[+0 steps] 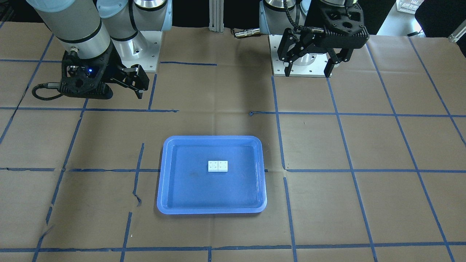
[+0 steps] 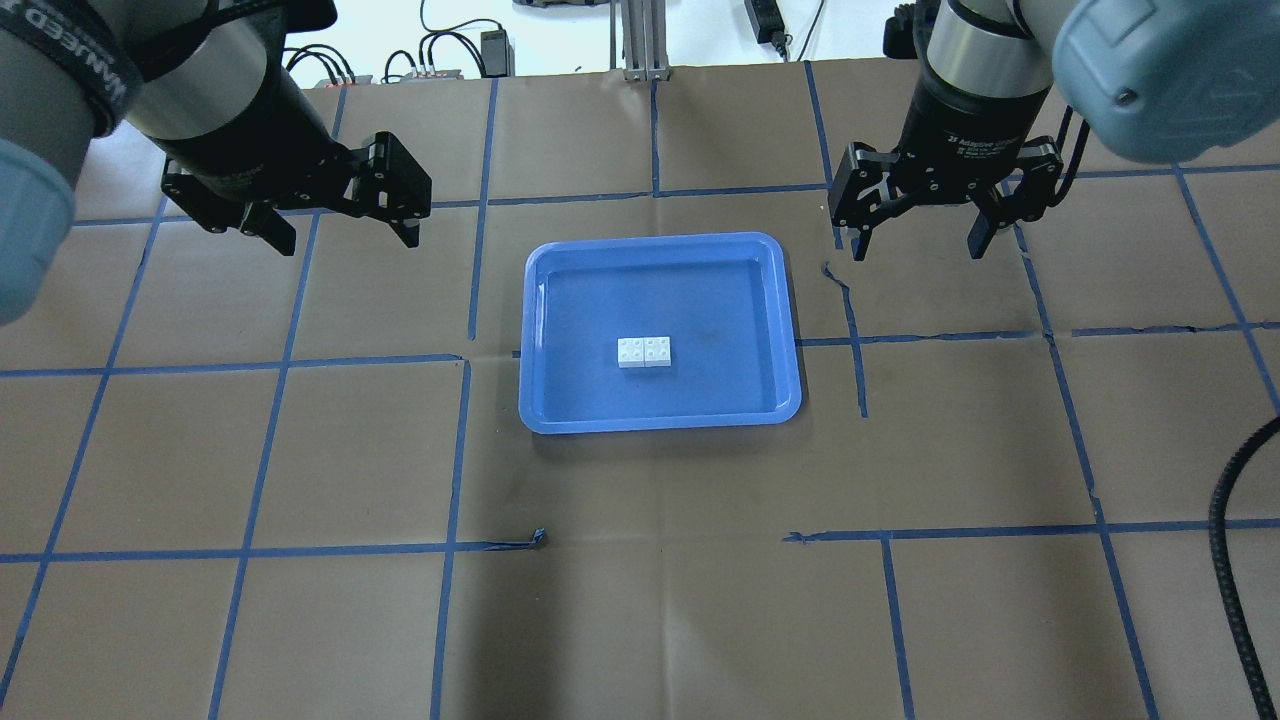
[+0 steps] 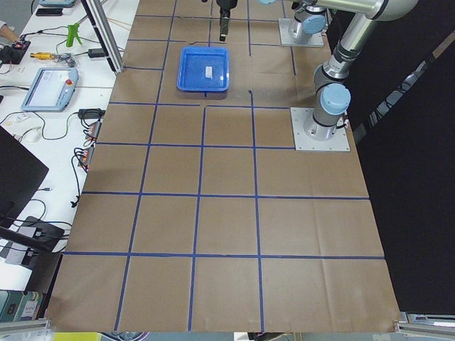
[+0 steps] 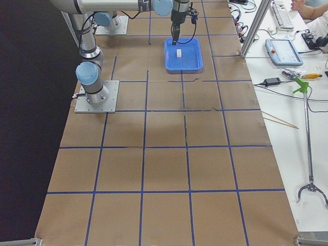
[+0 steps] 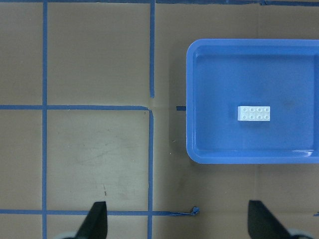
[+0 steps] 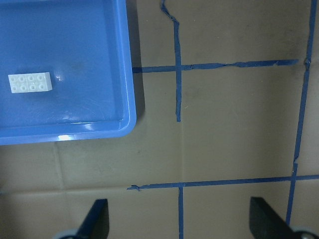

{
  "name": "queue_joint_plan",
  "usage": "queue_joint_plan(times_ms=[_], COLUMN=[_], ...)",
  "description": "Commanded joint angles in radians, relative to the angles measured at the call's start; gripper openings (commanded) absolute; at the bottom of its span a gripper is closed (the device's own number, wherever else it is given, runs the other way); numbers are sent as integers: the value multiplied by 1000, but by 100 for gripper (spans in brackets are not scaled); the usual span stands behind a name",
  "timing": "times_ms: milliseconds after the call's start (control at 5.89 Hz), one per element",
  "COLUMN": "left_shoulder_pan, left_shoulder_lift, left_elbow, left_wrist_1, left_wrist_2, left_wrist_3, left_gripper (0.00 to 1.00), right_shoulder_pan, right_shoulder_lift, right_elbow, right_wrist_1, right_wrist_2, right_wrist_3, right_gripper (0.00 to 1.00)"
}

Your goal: Assemble white blocks and place on blue tray

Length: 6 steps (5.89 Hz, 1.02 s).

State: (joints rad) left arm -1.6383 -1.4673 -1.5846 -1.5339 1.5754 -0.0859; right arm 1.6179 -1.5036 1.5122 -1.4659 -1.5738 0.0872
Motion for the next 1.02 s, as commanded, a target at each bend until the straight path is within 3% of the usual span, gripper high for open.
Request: queue_joint_plan(times_ms=[0,849], left_shoulder_pan=[0,0], left_shoulder_lift=[2,4], left_elbow=[0,-3], left_wrist_1=[0,0], left_wrist_2=[0,0], left_wrist_3=[0,0], left_gripper=[100,100], right_shoulder_pan=[-38,-42], right_shoulder_lift=[-4,-9], right_elbow=[-7,-9], right_wrist_1=[6,4], right_wrist_2=[3,-8], right_wrist_3=[-53,-43], right_gripper=[100,100])
